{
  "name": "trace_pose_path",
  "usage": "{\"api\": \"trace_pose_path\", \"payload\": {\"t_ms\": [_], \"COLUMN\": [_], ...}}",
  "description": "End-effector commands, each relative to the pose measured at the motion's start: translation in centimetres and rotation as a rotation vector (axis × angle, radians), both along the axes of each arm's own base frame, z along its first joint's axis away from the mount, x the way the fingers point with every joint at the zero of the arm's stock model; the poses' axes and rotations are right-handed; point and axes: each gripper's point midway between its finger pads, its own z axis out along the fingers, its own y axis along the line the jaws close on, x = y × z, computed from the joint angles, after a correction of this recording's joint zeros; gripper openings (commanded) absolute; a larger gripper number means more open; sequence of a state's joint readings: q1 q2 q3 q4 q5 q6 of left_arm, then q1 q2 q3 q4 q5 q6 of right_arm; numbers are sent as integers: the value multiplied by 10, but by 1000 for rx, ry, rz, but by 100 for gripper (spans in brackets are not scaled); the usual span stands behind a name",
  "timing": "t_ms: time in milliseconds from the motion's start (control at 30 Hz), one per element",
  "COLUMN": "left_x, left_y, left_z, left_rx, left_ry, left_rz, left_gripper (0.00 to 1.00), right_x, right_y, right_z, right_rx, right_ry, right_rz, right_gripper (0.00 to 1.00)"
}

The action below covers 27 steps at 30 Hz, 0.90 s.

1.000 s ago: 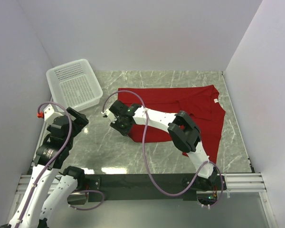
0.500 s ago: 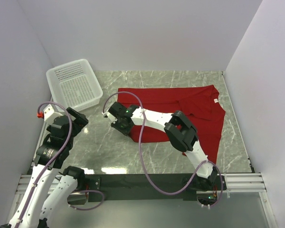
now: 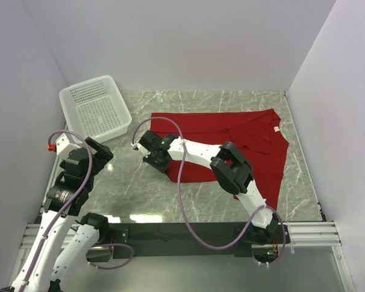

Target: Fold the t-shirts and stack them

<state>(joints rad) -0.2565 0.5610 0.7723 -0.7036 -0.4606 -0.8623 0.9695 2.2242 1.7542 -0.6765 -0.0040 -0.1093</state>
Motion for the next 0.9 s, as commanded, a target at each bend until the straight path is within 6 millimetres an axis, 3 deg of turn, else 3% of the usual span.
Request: {"api": "trace_pose_path", "payload": {"t_ms": [0, 100, 233, 367, 600, 833, 867], "left_x": [3, 3, 5, 6, 8, 9, 9], "left_y": [0, 0, -3, -4, -9, -15, -15], "left_z": [4, 3, 2, 2, 3, -2, -2], "left_rx": [-6, -8, -14, -15, -19, -36, -36], "left_ry": [-17, -17, -20, -21, -29, -28, -29], "left_rz": [6, 3, -8, -15, -38, -67, -69], "left_gripper": [92, 91, 91, 91, 91, 91, 91], "right_x": [-6, -15, -28, -43, -74, -95, -95], "right_y": [0, 2, 6, 15, 38, 41, 41], "right_z": [-10, -12, -11, -4, 37, 55, 58], "right_rx": [-6, 5, 29, 70, 223, 290, 299], "right_ry": [55, 96, 142, 195, 300, 367, 373], "right_rz": [-5, 16, 55, 98, 206, 318, 322], "right_gripper": [27, 11, 0, 0, 0, 0, 4]}}
